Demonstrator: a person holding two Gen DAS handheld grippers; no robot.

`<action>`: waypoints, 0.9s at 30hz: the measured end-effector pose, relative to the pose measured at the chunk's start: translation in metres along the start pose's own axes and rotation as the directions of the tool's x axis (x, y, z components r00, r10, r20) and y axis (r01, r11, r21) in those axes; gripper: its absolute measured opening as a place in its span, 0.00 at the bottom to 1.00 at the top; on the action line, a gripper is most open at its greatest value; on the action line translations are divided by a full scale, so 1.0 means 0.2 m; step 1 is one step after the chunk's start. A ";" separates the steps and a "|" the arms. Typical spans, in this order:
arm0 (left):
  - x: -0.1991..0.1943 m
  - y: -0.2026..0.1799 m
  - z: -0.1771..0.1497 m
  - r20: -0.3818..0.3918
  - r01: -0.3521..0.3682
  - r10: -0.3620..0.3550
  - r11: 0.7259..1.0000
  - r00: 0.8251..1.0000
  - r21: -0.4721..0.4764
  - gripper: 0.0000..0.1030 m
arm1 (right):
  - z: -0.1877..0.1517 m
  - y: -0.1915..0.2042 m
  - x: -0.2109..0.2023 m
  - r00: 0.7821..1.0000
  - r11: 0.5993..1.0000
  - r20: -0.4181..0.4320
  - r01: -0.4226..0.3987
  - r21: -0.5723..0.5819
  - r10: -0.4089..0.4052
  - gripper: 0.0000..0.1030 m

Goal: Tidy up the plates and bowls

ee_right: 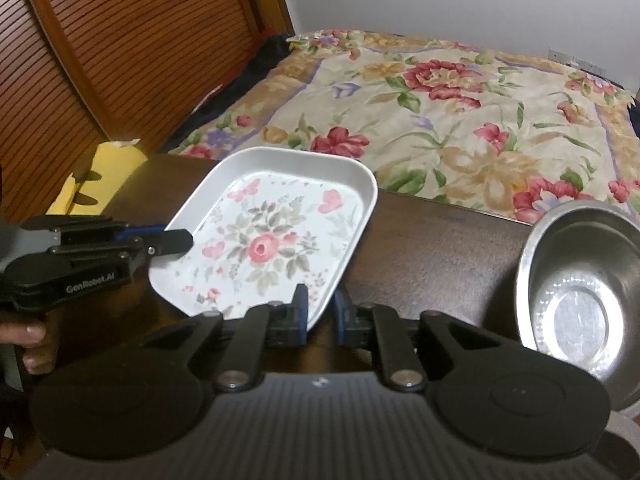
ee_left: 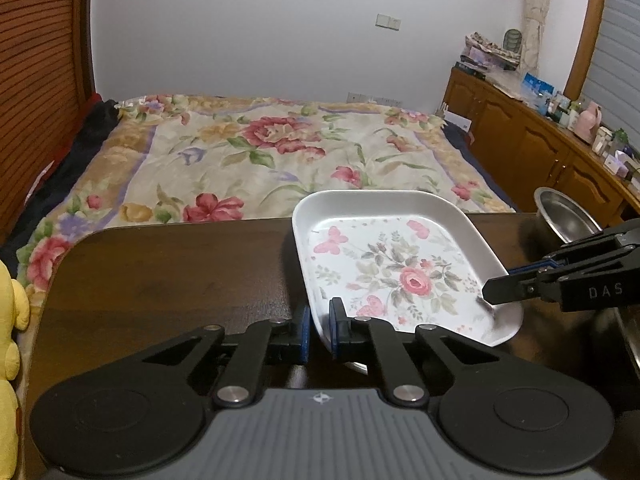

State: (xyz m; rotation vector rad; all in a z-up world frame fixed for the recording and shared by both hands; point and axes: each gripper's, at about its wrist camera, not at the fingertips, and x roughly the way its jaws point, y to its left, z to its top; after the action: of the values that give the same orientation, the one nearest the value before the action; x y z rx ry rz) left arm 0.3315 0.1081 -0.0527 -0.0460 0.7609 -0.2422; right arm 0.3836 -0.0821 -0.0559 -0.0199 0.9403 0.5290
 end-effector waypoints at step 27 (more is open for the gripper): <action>-0.61 -0.13 -0.03 0.164 -0.007 0.002 1.000 0.986 0.029 0.12 | -0.10 0.20 -0.46 0.989 0.999 0.145 -0.018 -0.051 0.026 0.14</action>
State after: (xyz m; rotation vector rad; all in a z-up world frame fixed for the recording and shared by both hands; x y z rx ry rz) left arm 0.2372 0.1113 0.0278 -0.0358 0.5932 -0.2422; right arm 0.3073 -0.0906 0.0124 -0.0157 0.7859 0.5666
